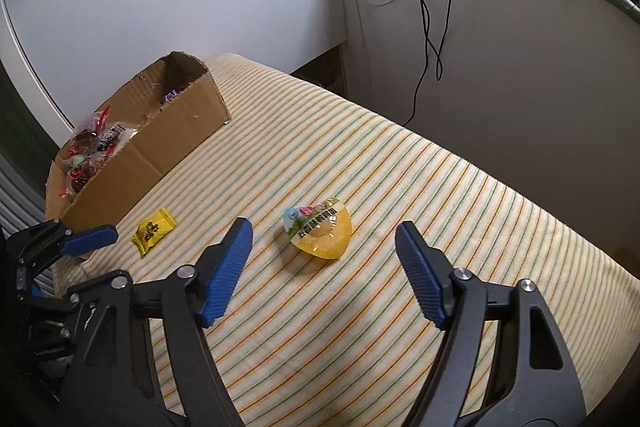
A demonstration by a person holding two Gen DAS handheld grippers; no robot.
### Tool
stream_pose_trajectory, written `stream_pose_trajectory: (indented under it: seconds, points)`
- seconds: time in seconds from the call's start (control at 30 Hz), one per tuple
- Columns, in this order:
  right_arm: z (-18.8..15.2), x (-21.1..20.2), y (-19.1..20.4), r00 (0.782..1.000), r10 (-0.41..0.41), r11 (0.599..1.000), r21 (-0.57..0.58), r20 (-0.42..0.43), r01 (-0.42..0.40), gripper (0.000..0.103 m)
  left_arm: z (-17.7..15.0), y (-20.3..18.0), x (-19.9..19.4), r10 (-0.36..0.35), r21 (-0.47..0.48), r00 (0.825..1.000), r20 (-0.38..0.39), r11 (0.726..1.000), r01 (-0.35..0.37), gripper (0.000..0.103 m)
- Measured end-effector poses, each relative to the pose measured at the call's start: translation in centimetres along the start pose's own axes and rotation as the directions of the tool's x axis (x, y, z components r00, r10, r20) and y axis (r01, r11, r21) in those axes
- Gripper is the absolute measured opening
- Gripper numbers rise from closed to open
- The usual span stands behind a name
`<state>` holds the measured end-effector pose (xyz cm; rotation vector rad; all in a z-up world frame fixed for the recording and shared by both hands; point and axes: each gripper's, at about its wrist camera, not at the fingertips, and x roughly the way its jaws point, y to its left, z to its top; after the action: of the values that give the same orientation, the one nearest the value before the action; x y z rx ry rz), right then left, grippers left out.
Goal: Organize snacks
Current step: 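Withdraw both open tools toward the yellow candy packet and yellow jelly cup, then grasp the yellow candy packet with the left tool while the right tool grasps the yellow jelly cup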
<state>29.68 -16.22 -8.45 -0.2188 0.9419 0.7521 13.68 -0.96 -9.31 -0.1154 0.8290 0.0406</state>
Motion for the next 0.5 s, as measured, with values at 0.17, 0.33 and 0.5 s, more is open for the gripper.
stream_pose_trajectory:
  seconds: [0.17, 0.33, 0.5]
  points:
    - [0.1, 1.1, -0.8, 0.999, 0.031, 0.999, 0.014, -0.008, -0.031, 0.068, 0.5, -0.3, 1.7, 0.068, 0.022, 0.997, -0.019, 0.997, -0.068, 0.044]
    - [0.1, 2.0, -0.7, 0.999, 0.052, 0.999, -0.005, -0.016, -0.052, 0.068, 0.9, -0.5, 3.1, 0.118, 0.038, 0.992, -0.043, 0.992, -0.117, 0.044]
    - [0.2, 2.4, -0.2, 0.999, 0.045, 0.998, -0.035, -0.015, -0.046, 0.068, 1.0, -0.2, 4.0, 0.118, 0.029, 0.99, -0.073, 0.993, -0.116, 0.044]
